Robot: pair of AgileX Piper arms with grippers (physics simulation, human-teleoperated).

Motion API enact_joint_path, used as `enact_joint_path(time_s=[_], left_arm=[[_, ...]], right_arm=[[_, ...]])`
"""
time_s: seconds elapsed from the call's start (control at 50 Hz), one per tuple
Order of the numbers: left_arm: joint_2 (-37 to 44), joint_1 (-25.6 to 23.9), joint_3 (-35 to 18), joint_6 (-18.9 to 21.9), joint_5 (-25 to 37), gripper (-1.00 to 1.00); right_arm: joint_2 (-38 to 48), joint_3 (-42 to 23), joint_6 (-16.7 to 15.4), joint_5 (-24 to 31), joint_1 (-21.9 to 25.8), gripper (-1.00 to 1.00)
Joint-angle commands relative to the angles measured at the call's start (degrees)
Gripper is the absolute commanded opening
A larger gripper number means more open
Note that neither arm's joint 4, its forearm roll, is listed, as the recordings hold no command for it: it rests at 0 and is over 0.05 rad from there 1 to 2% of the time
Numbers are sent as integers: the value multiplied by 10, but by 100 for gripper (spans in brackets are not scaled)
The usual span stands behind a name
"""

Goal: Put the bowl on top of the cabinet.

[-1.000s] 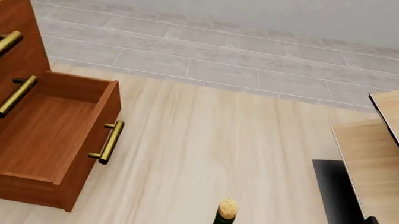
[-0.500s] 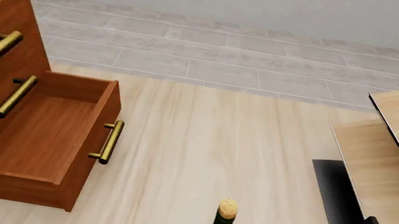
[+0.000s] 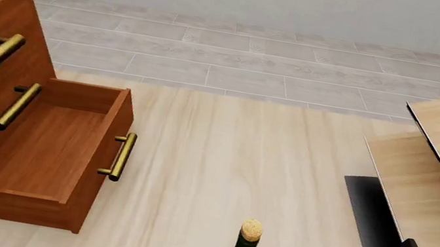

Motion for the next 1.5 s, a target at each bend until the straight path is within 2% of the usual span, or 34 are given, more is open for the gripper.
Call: enact_joint_path(time_s=[0.02,0.22,0.28,0.3,0.62,1.0,1.5], left_arm=[[4,3,2,9,-7,-100],[-3,9,13,4,-25,-100],[2,11,8,17,-21,-100],[4,5,8,14,-19,100],[-14,3,2,20,-22,100],[-60,15,-10,8,-18,100],[-93,-4,-4,7,-27,100]], right_arm=[[0,0,0,0,0,100],[0,0,0,0,0,100],[0,0,0,0,0,100],[0,0,0,0,0,100],[0,0,0,0,0,100],[0,0,0,0,0,100],[0,0,0,0,0,100]])
